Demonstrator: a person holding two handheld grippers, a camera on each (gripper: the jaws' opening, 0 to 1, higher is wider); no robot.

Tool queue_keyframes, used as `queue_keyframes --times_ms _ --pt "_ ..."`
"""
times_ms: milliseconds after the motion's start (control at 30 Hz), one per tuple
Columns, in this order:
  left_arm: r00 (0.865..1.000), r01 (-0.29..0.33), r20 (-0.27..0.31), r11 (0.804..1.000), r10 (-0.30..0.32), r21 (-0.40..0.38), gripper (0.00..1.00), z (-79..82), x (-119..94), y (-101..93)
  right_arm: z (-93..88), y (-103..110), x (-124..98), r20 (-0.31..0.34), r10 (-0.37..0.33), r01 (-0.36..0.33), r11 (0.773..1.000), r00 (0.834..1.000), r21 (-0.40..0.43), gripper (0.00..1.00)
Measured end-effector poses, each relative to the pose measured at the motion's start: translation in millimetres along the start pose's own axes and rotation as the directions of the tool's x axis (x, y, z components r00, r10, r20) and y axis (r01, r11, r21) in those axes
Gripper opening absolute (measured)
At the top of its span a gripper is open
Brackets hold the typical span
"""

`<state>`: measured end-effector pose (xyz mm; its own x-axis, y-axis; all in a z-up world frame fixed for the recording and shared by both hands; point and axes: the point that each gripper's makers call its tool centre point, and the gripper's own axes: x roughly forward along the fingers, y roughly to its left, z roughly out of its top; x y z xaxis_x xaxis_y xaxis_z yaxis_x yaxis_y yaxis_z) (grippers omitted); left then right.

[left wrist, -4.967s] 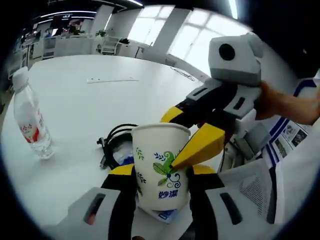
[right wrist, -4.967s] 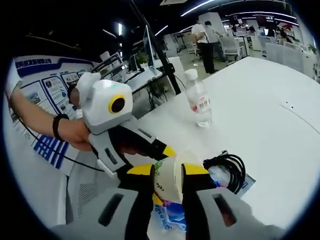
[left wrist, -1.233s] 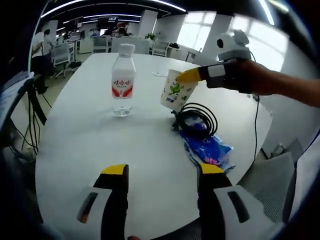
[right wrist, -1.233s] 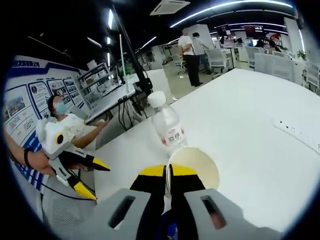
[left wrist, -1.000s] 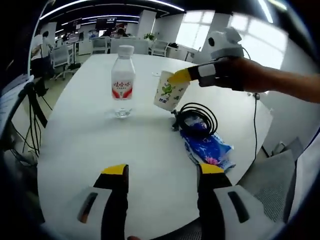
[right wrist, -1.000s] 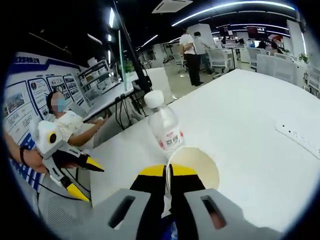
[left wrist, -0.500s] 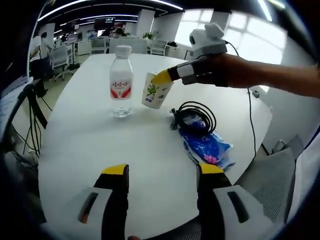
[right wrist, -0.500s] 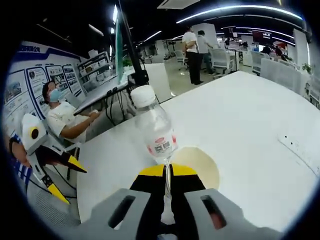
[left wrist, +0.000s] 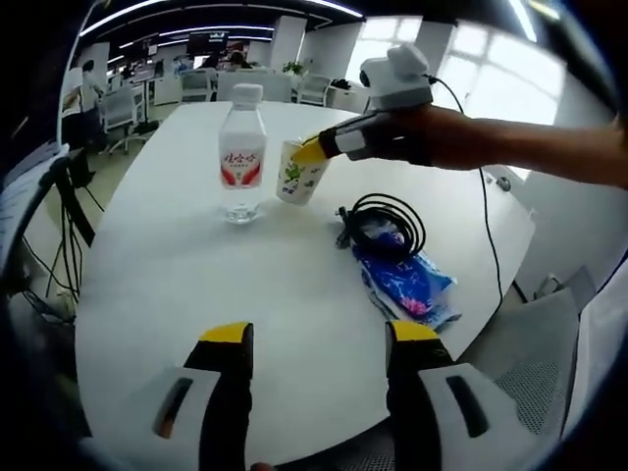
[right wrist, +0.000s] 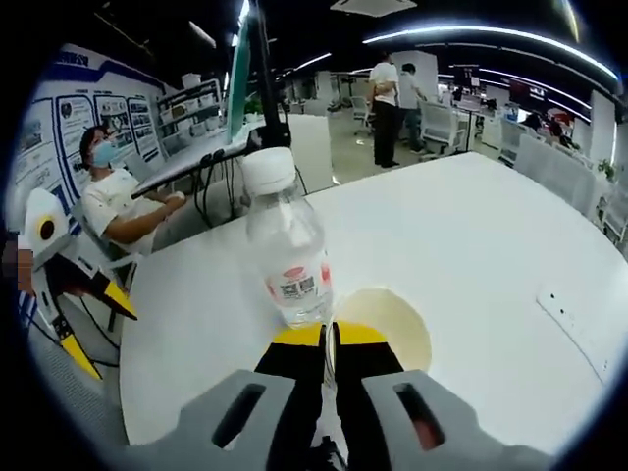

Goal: Arrange the tabletop items into an orderly group along one side of the table until the central work area is clear of visible clutter.

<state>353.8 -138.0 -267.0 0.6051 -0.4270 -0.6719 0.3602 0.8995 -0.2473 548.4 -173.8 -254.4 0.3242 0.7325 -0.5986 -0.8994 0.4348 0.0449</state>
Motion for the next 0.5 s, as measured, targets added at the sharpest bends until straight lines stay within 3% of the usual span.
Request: queue_keyframes --times_ms 333,500 --pt "1.000 0.011 0.020 1.000 -0.011 -0.002 0.54 8.3 3.0 -6.1 -16.6 0.4 12.8 -0.054 0.013 -0.017 0.998 0.998 -0.064 0.01" --pt "1.000 0.009 0.023 1.000 -0.008 -0.011 0.54 8.3 1.4 -2.4 -21.6 6.3 15.4 -0.089 0.023 -0.031 0.996 0.996 -0.086 0.06"
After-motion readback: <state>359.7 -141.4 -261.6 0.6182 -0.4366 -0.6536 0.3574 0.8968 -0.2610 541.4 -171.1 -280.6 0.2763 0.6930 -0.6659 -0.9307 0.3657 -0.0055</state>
